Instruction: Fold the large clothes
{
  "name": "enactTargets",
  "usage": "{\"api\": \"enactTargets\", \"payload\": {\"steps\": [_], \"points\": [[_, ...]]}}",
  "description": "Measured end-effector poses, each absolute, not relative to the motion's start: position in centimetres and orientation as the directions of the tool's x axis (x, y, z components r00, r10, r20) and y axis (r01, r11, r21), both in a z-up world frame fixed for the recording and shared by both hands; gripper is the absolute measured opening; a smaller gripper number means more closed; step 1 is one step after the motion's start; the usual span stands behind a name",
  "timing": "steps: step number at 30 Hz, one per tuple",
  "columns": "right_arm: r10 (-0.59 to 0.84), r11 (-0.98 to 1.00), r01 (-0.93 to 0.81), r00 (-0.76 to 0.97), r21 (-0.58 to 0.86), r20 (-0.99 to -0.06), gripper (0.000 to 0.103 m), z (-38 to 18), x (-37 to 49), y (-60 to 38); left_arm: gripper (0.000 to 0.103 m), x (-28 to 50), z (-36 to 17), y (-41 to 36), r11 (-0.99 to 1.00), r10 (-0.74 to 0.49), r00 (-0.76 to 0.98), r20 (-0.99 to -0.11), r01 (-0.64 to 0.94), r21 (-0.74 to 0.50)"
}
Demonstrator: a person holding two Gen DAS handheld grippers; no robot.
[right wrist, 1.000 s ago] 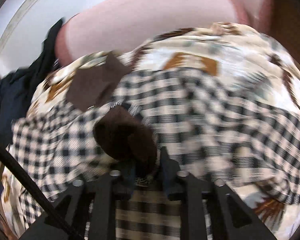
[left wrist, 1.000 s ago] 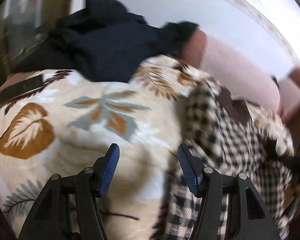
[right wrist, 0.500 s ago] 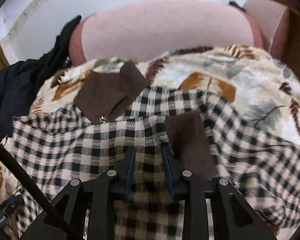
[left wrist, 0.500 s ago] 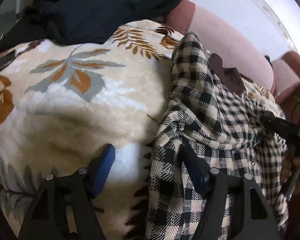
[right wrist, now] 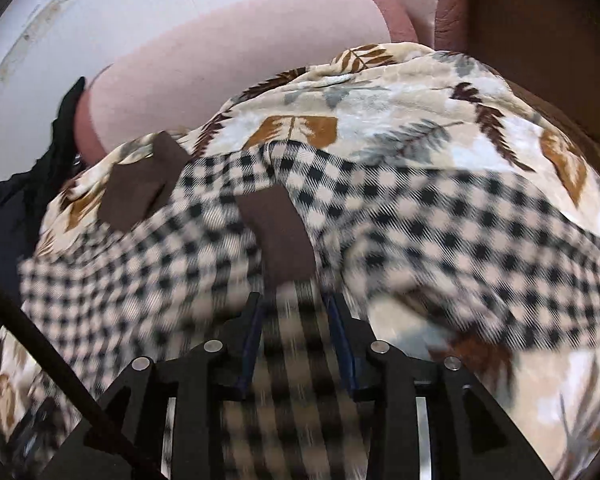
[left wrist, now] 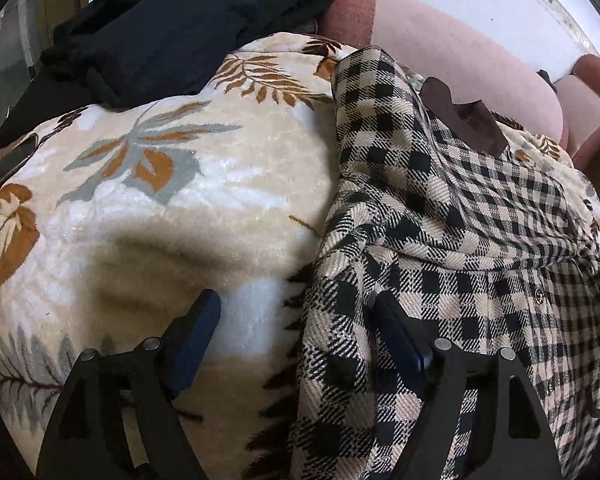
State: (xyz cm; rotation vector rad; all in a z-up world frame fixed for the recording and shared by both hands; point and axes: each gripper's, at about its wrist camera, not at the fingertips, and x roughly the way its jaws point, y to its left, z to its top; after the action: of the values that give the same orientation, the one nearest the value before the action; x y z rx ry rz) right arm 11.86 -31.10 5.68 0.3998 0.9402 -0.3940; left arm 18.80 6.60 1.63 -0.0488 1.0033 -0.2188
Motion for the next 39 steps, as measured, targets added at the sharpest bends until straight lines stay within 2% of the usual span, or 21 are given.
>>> {"api": "enactTargets", "payload": {"steps": [4, 9, 12, 18, 23, 29, 33, 34, 39], "points": [[-0.179, 0.874, 0.476, 0.506, 0.1, -0.844, 0.037, 6.7, 6.4, -29.0, 0.081, 18.6, 1.7, 6.8, 0.974, -0.219, 0.513, -0.83, 0.169, -0.153], [-0.241, 0.862, 0.505, 0.476, 0.038, -0.845, 0.043, 7.7, -0.3, -29.2, 0.081, 17.6, 1.9, 6.4, 0.98, -0.178, 0.532, -0.828, 0.17, -0.101], [-0.216, 0.846, 0.527, 0.481, 0.083, -0.85, 0.043, 8.6, -2.7, -30.4, 0.075, 16.0, 2.9, 6.6, 0.984, -0.16, 0.571, -0.805, 0.16, -0.082], [-0.215, 0.817, 0.551, 0.562, 0.168, -0.799, 0.048, 11.1, -6.4, -32.9, 0.074, 10.3, 8.5, 6.6, 0.981, -0.174, 0.646, -0.743, 0.176, -0.077], [-0.171, 0.762, 0.579, 0.612, 0.29, -0.772, 0.05, 10.8, -8.7, -36.5, 0.075, 5.8, 12.1, 6.1, 0.979, -0.195, 0.681, -0.705, 0.173, -0.104], [-0.094, 0.682, 0.597, 0.644, 0.422, -0.759, 0.05, 7.7, -11.1, -41.3, 0.075, 2.4, 11.7, 4.2, 0.986, -0.169, 0.626, -0.761, 0.109, -0.128], [-0.104, 0.657, 0.599, 0.674, 0.458, -0.732, 0.051, 6.8, -13.0, -44.0, 0.075, 1.3, 10.9, 2.4, 0.987, -0.16, 0.577, -0.801, 0.091, -0.131], [-0.105, 0.652, 0.6, 0.677, 0.463, -0.728, 0.054, 6.7, -13.3, -44.4, 0.075, 1.1, 10.8, 2.1, 0.989, -0.15, 0.572, -0.806, 0.082, -0.126], [-0.093, 0.643, 0.579, 0.708, 0.501, -0.7, 0.054, 5.5, -15.0, -45.9, 0.075, 0.8, 10.5, 1.4, 0.993, -0.109, 0.57, -0.814, 0.026, -0.115]]}}
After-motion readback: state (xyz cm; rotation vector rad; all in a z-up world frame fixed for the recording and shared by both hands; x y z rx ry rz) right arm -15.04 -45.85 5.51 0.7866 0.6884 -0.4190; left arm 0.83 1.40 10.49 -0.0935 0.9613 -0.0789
